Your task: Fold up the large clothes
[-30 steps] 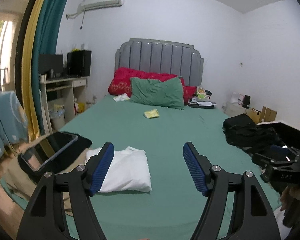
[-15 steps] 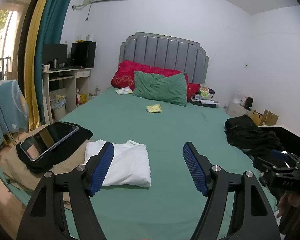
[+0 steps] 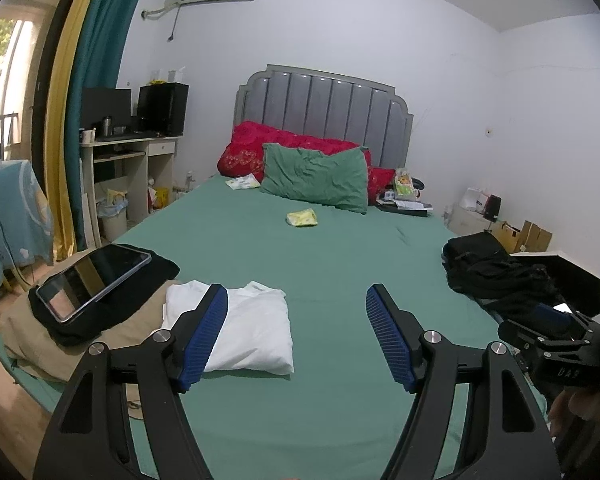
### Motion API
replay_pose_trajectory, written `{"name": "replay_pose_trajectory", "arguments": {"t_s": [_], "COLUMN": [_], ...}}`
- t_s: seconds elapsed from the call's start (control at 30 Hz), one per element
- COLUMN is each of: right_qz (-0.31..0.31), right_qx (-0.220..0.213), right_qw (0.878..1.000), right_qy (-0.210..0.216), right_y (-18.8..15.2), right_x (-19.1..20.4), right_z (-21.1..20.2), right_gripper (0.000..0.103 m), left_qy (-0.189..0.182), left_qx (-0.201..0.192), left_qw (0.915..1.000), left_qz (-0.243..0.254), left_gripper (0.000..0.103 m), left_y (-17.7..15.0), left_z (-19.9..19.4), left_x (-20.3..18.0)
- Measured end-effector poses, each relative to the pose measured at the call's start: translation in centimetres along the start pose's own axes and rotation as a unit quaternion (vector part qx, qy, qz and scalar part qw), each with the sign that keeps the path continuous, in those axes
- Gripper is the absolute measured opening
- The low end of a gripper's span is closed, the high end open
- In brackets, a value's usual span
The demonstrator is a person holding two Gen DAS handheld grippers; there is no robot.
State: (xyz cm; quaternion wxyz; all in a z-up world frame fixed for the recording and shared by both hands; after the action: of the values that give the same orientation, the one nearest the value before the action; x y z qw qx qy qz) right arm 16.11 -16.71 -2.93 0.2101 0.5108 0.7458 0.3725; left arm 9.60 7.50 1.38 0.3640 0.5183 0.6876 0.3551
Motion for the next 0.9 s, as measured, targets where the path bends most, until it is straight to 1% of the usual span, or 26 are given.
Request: {"name": "replay_pose_trajectory", "arguments": {"t_s": [0.9], "right_qz": [-0.003], "right_qx": [0.000], "right_qw": [1.000], "right_qy": [0.001], "right_y": [0.1], "right_x": [0.7], "right_z": [-0.2], "right_gripper": [0.101], "left_qy": [0.000], "left_qx": [0.000], "left_qw": [1.0000], "left_qz": [-0.002], "left_gripper": [0.075], "left_y": [0.3], "left_z": [-0.4], "left_x": [-1.4]}}
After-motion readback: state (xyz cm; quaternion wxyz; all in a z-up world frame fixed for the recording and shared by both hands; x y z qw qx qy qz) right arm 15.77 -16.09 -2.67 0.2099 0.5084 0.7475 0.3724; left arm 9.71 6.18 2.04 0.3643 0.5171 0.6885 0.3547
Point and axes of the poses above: each gripper's, at about its wrist camera, not at the fingertips, and z roughly the way its jaws point, x to its left, y to its top, the point moved 8 cm from there along z, roughly the way its jaws point, and after that the axes turned 7 degrees about x, right-handed, at the moved point
